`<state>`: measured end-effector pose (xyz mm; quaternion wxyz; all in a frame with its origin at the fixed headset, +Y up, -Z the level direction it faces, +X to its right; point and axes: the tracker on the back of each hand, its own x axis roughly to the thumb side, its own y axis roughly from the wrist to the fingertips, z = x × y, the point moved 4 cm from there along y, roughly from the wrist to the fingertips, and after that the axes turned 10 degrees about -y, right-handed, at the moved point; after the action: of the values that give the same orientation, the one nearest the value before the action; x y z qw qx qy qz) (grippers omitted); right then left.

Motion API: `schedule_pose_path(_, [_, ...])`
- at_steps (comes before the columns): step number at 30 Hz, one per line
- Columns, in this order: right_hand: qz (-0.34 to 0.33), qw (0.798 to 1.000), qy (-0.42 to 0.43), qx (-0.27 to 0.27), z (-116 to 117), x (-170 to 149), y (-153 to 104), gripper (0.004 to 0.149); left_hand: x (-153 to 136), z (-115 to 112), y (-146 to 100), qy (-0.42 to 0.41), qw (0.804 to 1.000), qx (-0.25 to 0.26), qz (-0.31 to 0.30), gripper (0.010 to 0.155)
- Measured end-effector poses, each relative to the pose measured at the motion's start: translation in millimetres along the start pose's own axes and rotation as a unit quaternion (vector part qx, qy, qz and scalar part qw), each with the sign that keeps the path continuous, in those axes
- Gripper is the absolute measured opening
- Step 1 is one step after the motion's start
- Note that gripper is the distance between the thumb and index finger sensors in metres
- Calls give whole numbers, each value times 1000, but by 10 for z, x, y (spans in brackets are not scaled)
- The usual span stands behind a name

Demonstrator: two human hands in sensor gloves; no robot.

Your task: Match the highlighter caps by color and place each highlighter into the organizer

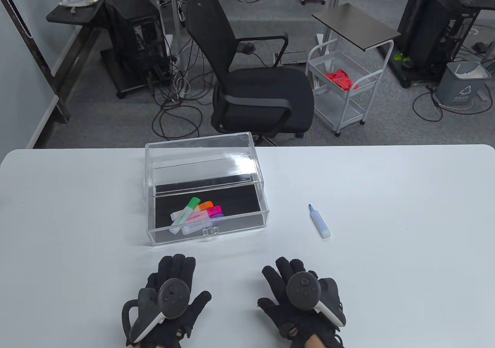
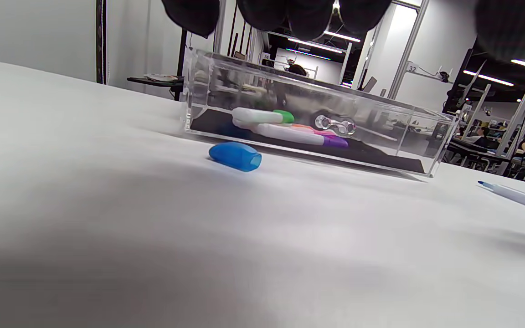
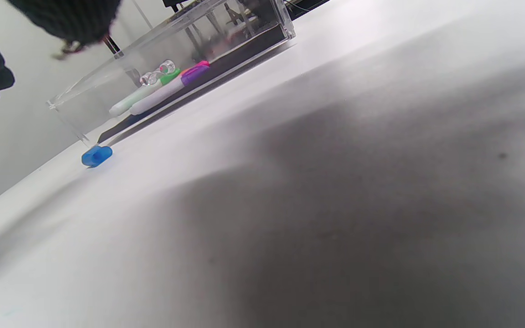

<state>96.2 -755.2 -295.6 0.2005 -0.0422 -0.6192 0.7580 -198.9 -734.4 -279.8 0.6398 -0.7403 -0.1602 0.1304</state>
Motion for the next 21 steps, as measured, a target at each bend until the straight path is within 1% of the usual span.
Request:
schedule_pose_path(5, [12, 1000, -11, -2, 16, -8, -9, 72, -47, -84, -35, 1, 1000, -1, 6, 88])
schedule_pose_path(6, [16, 1000, -12, -5, 9, -16, -11, 71, -45, -112, -34, 5, 1000, -8, 7, 88])
schedule_pose_path(8, [28, 999, -10, -11, -26, -55, -13, 71, -43, -125, -34, 5, 1000, -12, 13, 88])
schedule_pose_path(11, [46, 998, -12, -28, -140, -124, 9, 71, -16, -114, -35, -1, 1000, -8, 11, 88])
schedule_pose_path(12, [57, 997, -16, -43, -244, -174, 42, 71, 4, -111, -40, 3, 1000, -7, 8, 88])
schedule_pose_path(13, [60, 997, -16, -46, -281, -192, 55, 71, 11, -111, -42, 6, 1000, -6, 7, 88])
schedule_pose_path(15, [75, 995, -13, -66, -471, -277, 127, 71, 17, -126, -39, 7, 1000, -9, 10, 88])
schedule_pose_path(19, [124, 986, -62, -92, -871, -487, 319, 73, 14, -175, 1, 5, 1000, -20, 18, 88])
schedule_pose_path(21, [145, 981, -83, -100, -991, -565, 418, 73, 16, -184, 14, 9, 1000, -23, 20, 89])
